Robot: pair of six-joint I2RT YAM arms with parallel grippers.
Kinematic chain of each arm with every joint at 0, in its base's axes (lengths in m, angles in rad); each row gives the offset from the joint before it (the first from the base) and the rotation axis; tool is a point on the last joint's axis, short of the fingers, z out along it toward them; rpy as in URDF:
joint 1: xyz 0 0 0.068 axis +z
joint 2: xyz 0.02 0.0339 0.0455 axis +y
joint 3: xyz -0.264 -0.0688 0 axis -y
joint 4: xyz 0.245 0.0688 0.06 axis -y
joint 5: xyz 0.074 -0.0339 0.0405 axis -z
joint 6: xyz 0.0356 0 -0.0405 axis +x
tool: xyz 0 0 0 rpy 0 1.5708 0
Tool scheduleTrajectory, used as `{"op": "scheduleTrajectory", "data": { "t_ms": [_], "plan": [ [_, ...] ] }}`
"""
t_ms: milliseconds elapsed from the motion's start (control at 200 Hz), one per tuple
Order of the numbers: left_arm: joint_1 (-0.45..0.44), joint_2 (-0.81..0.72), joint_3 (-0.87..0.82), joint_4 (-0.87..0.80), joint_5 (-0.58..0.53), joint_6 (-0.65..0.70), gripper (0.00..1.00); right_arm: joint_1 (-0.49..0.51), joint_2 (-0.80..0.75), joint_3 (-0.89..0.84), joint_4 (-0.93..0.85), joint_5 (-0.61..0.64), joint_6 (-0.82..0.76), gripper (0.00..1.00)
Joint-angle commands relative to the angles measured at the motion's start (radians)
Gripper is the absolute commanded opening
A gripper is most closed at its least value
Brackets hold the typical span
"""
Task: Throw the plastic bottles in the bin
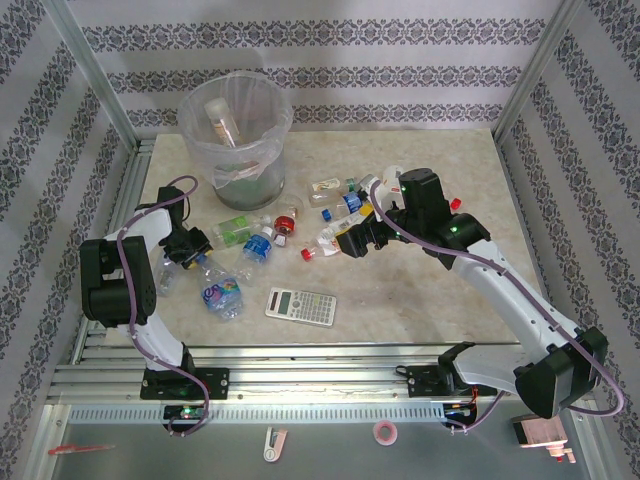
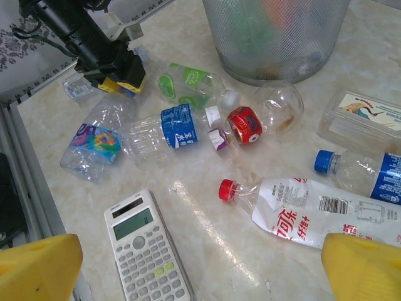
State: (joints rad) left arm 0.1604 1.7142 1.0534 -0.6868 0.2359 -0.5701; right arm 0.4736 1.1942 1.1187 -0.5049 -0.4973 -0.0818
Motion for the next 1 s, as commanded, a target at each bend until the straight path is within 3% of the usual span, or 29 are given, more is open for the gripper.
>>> {"op": "scheduleTrajectory", "data": {
  "t_ms": [0,130,300,575,994],
  "plan": [
    [0.016,0.008,0.013,-0.001,0.018,0.028,0.33,0.006,0.008,0.022,-0.004,0.01,-0.002,0.98],
    [0.014,0.0,0.029,-0.023,0.027,0.044,0.21,0.007,0.012,0.023,-0.003,0.011,-0.003,0.98],
    [0.015,-0.048,0.019,-0.034,0.034,0.054,0.15,0.008,0.013,0.022,-0.002,0.016,-0.001,0.98],
    [0.015,-0.158,0.017,-0.066,0.046,0.066,0.09,0.009,0.015,0.023,0.002,0.017,-0.001,0.98],
    [0.014,-0.376,0.126,-0.085,0.09,0.071,0.08,0.014,0.019,0.024,0.003,0.025,-0.003,0.98]
  ]
}}
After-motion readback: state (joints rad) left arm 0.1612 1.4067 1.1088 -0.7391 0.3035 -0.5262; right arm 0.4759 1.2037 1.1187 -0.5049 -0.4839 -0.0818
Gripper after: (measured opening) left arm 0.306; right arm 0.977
